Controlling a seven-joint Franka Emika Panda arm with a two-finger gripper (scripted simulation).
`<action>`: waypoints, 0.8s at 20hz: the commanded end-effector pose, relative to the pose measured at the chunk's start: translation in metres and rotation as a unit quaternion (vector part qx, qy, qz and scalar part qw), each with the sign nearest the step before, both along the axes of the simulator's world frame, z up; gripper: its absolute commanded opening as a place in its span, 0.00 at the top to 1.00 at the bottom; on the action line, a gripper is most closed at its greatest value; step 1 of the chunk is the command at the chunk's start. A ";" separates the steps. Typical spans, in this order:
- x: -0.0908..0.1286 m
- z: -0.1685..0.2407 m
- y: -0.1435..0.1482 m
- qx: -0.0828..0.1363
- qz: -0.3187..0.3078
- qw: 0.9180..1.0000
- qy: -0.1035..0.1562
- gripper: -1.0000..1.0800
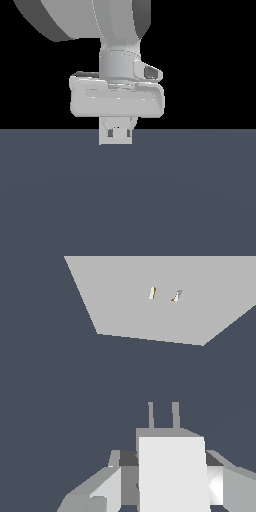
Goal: Plug the charger into the wall socket.
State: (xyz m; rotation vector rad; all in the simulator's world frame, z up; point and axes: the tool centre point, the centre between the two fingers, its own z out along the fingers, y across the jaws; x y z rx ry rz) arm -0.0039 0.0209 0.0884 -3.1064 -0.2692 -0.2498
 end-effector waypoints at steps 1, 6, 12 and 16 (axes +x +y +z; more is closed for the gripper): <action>0.007 0.004 0.004 0.000 -0.018 1.000 0.000 1.00; 0.017 0.009 0.010 0.000 -0.044 0.999 0.001 1.00; 0.024 0.012 0.012 0.000 -0.059 0.998 0.001 1.00; 0.024 0.012 0.013 0.000 -0.060 0.998 0.001 1.00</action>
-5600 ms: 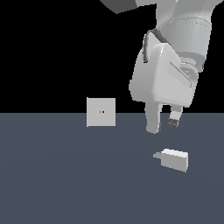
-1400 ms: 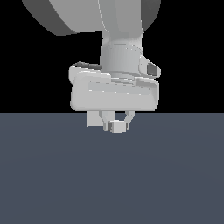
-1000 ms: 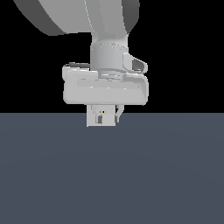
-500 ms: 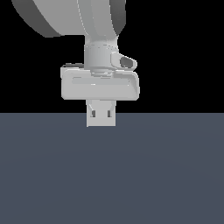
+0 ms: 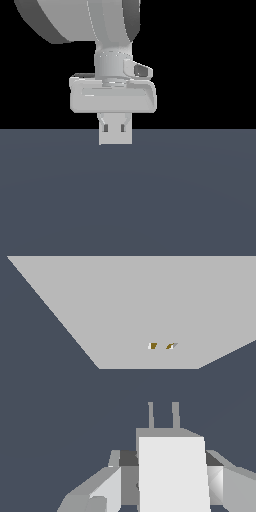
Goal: Plug the charger into the wall socket.
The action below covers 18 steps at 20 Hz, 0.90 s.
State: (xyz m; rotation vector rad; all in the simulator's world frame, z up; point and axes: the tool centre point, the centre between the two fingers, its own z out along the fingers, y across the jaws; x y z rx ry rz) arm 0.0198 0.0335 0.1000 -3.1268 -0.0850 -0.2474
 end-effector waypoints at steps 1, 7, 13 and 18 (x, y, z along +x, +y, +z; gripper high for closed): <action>0.000 0.000 0.000 0.000 -0.001 1.000 0.000 1.00; 0.004 0.000 0.000 0.000 0.000 1.000 0.000 1.00; 0.020 0.000 0.001 0.000 0.000 1.000 0.000 1.00; 0.038 0.000 0.002 0.000 -0.001 1.000 0.000 1.00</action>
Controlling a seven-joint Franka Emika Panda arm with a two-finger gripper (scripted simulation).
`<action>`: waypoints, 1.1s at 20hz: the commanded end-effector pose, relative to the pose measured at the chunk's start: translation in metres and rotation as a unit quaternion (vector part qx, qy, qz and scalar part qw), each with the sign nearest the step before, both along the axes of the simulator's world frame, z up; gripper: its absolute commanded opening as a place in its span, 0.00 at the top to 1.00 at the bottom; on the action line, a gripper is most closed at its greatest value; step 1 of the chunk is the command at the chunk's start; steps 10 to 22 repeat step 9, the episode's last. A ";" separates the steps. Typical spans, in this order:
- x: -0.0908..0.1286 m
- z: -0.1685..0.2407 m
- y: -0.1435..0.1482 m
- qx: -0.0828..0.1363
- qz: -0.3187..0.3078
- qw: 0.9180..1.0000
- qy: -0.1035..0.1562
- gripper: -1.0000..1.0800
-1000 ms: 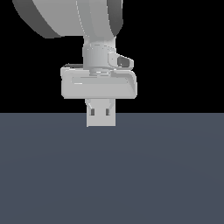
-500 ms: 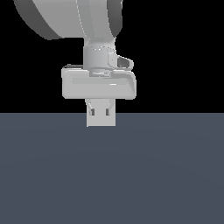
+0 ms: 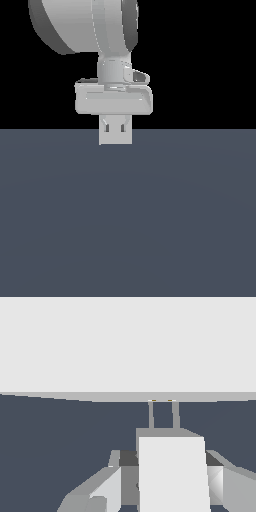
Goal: Plug the charger into the wall socket.
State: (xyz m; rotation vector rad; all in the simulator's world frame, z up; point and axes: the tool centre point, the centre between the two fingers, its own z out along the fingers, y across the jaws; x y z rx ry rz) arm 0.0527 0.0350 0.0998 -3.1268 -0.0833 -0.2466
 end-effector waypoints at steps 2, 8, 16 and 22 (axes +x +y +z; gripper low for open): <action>0.010 0.000 0.000 0.000 0.000 1.000 0.000 1.00; 0.017 0.000 0.001 0.000 0.000 1.000 0.000 1.00; 0.017 0.000 0.001 0.000 0.000 1.000 0.000 1.00; 0.017 0.000 0.001 0.000 0.000 1.000 0.000 1.00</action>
